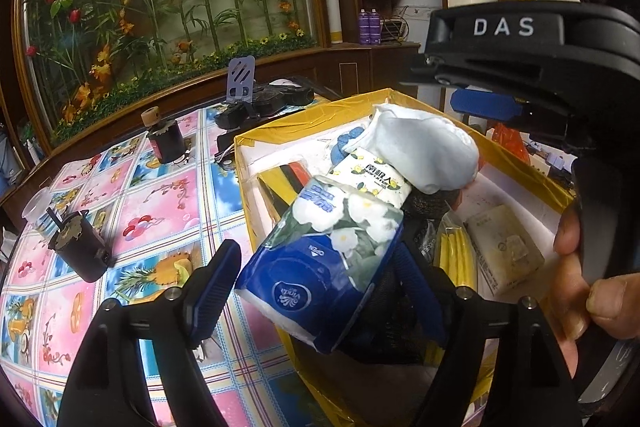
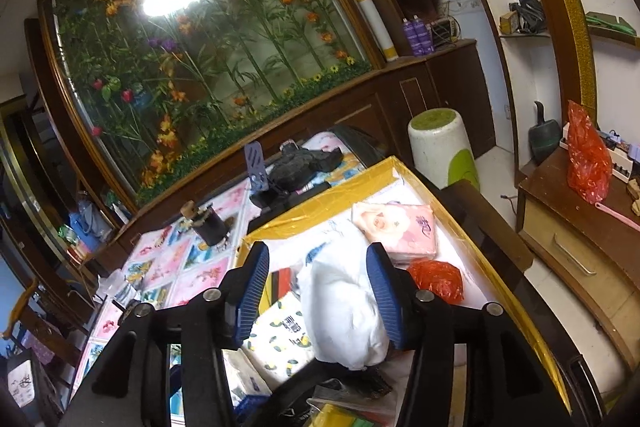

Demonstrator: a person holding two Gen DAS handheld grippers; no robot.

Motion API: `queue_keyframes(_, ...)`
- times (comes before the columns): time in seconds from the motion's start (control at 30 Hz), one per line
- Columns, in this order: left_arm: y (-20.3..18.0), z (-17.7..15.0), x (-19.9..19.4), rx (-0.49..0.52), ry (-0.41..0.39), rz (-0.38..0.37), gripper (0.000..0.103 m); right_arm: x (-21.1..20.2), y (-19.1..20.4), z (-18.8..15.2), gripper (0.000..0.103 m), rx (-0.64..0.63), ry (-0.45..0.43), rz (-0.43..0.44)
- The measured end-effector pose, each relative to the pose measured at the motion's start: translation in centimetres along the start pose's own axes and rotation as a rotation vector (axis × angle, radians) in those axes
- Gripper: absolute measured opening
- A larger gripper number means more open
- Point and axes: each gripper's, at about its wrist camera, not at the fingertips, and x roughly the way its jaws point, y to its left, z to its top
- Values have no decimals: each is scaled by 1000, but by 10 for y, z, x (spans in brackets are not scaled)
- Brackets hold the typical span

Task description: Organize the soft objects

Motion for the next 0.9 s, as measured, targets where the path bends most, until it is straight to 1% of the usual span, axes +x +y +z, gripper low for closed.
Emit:
queue_keyframes(0.03,0,0,-2,0,-5,-4,80,-3,0,0,56,-1,-16,1)
queue_keyframes(0.13,-1,-1,-9,2,-27,-17,88,-12,0,1,58,0,-66,-5)
queue_keyframes(0.2,-1,-2,-18,10,-55,-23,90,-18,0,1,63,1,-97,-10)
queue_keyframes(0.23,-1,-3,-24,15,-74,-22,93,-21,0,1,65,1,-114,-12)
queue_keyframes(0.27,0,-3,-30,21,-98,-22,98,-24,1,0,70,-2,-128,-18)
queue_keyframes(0.3,1,-4,-36,24,-120,-23,100,-28,1,0,73,-7,-145,-29)
queue_keyframes(0.33,2,-6,-43,28,-144,-25,102,-31,1,-1,75,-11,-160,-38)
queue_keyframes(0.43,5,-11,-58,53,-188,-36,102,-42,-1,-5,82,-13,-201,-55)
queue_keyframes(0.5,7,-16,-62,72,-177,-62,102,-51,-1,-8,89,-14,-232,-69)
queue_keyframes(0.57,10,-20,-64,80,-140,-88,102,-58,0,-11,92,-23,-256,-90)
queue_keyframes(0.63,15,-23,-67,78,-106,-98,102,-66,2,-17,93,-37,-254,-115)
queue_keyframes(0.67,18,-25,-70,74,-101,-100,102,-71,4,-21,93,-42,-249,-120)
queue_keyframes(0.77,33,-27,-79,37,-103,-114,102,-96,13,-39,93,-76,-268,-144)
queue_keyframes(0.83,43,-29,-83,12,-92,-115,102,-114,20,-51,97,-115,-288,-155)
queue_keyframes(0.87,47,-31,-84,3,-89,-111,102,-122,25,-57,101,-139,-298,-164)
queue_keyframes(0.9,52,-32,-85,-10,-85,-104,102,-130,30,-63,103,-165,-307,-175)
